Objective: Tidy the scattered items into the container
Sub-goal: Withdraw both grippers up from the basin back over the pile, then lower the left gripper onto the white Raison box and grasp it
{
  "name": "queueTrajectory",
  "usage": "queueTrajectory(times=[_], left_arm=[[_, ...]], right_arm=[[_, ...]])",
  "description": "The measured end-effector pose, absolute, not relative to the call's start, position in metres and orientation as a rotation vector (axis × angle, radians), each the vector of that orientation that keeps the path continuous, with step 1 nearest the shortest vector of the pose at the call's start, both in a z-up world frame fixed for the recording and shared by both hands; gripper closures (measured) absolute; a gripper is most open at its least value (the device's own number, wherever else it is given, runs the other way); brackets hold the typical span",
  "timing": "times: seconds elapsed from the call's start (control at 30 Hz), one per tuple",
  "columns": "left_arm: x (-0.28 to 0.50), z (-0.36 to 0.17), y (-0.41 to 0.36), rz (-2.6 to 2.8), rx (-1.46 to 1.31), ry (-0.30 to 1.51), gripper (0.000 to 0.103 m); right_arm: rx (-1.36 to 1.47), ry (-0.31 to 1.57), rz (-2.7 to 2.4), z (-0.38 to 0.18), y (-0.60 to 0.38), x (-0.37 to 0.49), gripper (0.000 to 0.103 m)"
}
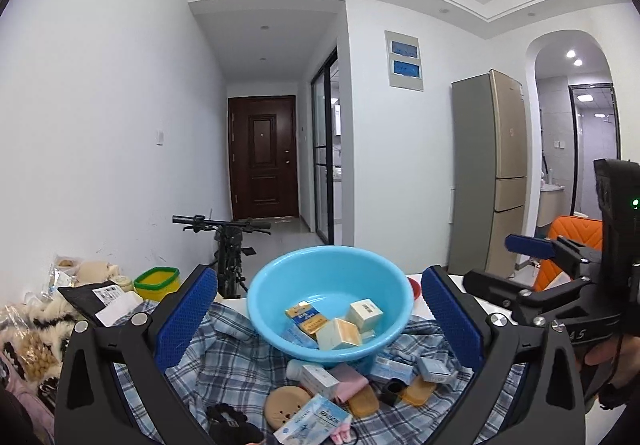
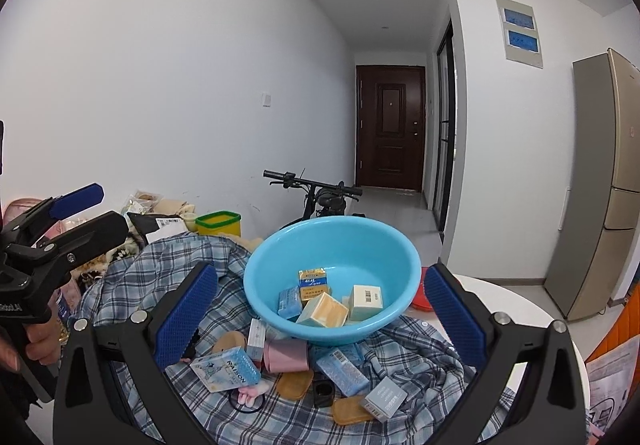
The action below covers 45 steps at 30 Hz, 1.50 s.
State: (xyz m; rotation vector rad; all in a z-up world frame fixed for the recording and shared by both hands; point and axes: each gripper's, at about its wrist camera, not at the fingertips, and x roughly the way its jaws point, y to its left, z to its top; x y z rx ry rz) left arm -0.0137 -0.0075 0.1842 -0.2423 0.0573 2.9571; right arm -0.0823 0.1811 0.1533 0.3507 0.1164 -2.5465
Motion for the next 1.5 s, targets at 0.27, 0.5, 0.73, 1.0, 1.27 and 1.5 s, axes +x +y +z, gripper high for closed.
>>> queueTrajectory(times=[0.27, 0.5, 0.73, 1.0, 1.27, 1.5], left_arm=[[-0.003, 0.158, -0.013, 2.950, -0.305, 0.017, 0.000], [0.001, 0.111, -0.015, 2.923, -0.523, -0.007, 0.000], [0.006, 0.049, -0.014, 2.887, -0.715, -0.144, 0.000], [0.014, 0.003, -0.013, 2.840, -0.901, -0.173, 0.000], [0.004, 0.001, -0.018, 2.850, -0.929, -0.169, 0.000], [-0.029, 0.003, -0.017, 2.753, -0.966, -0.029, 0.000]], right_arm=[[0.425, 0.123, -2.540, 0.123, 0.187, -0.075, 0.000], [0.592, 0.093, -2.501, 0.080, 0.196, -0.069, 0.000], [0.672, 0.125, -2.511, 0.037, 0.198, -0.053, 0.000], [0.787, 0.107, -2.503, -0.002, 0.205, -0.049, 0.000], [0.830, 0.076, -2.501, -0.012, 0.211, -0.056, 0.000], [0.848, 0.087, -2.486, -0.015, 0.209, -0.059, 0.000]])
